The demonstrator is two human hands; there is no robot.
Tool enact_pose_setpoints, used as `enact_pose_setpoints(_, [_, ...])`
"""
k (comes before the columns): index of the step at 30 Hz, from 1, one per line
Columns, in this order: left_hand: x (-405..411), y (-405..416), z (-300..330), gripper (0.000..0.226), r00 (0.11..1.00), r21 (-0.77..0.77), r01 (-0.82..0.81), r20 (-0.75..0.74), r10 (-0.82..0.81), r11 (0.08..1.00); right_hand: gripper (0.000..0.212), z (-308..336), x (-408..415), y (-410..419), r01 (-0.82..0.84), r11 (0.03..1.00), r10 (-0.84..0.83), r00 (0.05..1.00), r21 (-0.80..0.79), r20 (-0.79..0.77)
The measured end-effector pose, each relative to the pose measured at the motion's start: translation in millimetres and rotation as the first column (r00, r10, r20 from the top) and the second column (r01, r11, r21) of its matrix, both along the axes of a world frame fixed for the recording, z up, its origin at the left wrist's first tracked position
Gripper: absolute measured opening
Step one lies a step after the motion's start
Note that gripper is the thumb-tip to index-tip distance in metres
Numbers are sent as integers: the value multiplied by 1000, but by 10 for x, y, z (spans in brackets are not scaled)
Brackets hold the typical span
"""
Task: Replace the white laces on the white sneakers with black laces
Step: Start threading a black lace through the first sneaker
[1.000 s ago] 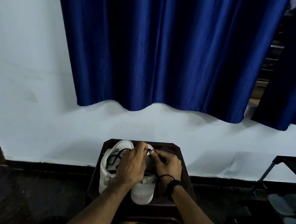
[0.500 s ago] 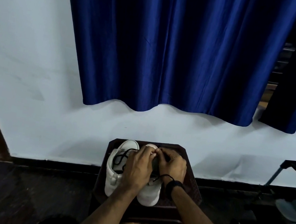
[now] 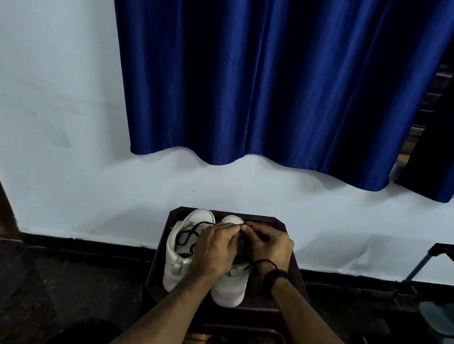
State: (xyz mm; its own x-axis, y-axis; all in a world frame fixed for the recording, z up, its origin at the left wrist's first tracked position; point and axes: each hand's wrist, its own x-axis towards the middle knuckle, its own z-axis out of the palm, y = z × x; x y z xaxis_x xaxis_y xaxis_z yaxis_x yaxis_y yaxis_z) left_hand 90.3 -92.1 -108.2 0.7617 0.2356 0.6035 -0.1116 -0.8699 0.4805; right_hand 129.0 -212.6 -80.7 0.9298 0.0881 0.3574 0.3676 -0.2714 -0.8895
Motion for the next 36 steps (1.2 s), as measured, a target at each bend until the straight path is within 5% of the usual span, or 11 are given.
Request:
enact_pose_setpoints(11, [-6,20,-10,17,998,11,62,28,-62,998,12,1,35,-10,-9,996,22,988,-88,154])
enact_pose_setpoints(24, [4,41,-34,20,994,37,102,31,-103,994,10,18,76,-35,-74,994,83,991,-84,102])
enact_pose_setpoints(36, [-5,-18,10,42,994,-27,-105,-38,104,994,3,490,51,23,-107,992,114,988,-64,102])
